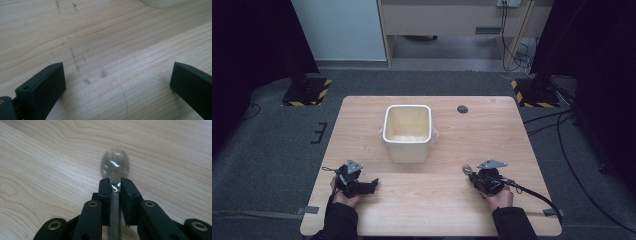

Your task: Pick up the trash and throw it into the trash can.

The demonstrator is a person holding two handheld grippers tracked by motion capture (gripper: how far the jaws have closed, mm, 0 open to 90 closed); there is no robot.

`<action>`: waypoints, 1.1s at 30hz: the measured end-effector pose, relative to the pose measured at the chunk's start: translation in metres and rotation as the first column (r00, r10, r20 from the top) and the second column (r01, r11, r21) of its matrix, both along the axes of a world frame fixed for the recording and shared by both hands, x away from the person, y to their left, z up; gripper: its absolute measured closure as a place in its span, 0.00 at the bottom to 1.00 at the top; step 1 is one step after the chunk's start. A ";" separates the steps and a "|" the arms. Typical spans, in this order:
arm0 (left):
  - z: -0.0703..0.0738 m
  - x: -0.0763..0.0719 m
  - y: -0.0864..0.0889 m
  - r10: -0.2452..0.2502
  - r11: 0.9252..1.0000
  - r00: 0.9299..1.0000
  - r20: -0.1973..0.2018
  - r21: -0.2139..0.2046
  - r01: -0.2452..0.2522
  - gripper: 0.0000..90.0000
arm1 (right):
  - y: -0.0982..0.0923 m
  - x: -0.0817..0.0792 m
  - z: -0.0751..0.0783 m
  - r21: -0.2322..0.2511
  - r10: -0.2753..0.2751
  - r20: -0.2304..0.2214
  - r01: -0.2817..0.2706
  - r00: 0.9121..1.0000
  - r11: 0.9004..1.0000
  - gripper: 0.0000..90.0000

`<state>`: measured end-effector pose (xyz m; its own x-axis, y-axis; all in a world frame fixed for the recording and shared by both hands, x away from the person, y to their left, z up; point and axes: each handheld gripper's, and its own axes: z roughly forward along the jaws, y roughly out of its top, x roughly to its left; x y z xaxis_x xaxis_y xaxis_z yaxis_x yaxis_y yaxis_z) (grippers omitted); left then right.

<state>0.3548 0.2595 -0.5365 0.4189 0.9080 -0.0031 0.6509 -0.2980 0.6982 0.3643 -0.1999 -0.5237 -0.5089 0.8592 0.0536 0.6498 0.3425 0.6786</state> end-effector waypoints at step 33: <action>0.000 0.001 0.000 -0.003 1.000 1.000 0.000 0.001 0.003 0.00 | -0.033 -0.008 0.057 0.203 -0.031 0.216 -0.014 0.976 0.979 0.88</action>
<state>0.3553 0.2596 -0.5364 0.4216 0.9068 -0.0027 0.6504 -0.3003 0.6977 0.3560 -0.2325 -0.4668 -0.5200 0.8463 0.1153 0.4814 0.1789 0.8580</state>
